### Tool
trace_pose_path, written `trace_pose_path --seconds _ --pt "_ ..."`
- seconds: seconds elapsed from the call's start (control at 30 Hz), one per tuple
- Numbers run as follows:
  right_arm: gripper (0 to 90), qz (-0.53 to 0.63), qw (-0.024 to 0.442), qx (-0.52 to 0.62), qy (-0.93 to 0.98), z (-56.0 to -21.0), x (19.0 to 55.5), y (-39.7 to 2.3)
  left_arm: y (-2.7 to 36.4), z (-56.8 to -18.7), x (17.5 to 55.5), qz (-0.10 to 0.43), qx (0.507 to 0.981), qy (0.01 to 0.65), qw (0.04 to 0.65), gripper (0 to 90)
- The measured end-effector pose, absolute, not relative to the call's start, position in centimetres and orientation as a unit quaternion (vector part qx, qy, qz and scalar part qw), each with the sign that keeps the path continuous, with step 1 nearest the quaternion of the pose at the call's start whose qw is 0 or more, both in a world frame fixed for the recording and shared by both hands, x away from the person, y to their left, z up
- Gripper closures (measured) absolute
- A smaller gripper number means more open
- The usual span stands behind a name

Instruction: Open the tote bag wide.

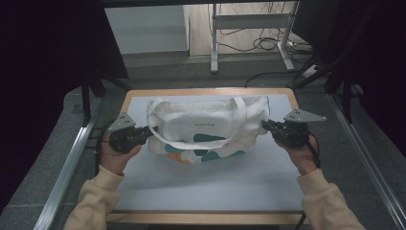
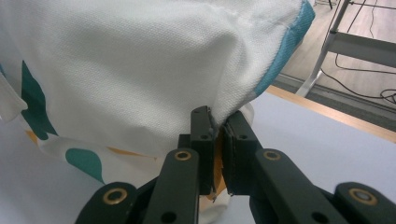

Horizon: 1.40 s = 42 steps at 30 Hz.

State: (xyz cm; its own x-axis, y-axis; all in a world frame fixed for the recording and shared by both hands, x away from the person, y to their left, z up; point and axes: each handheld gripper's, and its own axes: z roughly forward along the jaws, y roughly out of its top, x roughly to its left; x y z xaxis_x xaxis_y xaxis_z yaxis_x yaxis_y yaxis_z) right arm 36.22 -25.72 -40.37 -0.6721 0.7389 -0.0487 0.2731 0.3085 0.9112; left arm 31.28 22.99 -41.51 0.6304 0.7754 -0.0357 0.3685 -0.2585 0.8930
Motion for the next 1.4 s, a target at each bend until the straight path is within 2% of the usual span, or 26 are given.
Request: trace_pose_path --seconds 0.4,0.93,1.4 --pt "83.1 0.481 0.229 0.329 0.779 -42.2 36.0 -25.5 22.2 -43.4 29.7 0.232 0.775 0.365 0.461 83.9" --pt "83.2 0.461 0.213 0.338 0.793 -44.4 36.5 -24.9 22.3 -46.2 29.7 0.203 0.781 0.383 0.450 84.5" --pt "83.2 0.442 0.197 0.345 0.804 -46.7 37.0 -24.4 21.9 -48.7 30.0 0.192 0.800 0.387 0.417 84.9"
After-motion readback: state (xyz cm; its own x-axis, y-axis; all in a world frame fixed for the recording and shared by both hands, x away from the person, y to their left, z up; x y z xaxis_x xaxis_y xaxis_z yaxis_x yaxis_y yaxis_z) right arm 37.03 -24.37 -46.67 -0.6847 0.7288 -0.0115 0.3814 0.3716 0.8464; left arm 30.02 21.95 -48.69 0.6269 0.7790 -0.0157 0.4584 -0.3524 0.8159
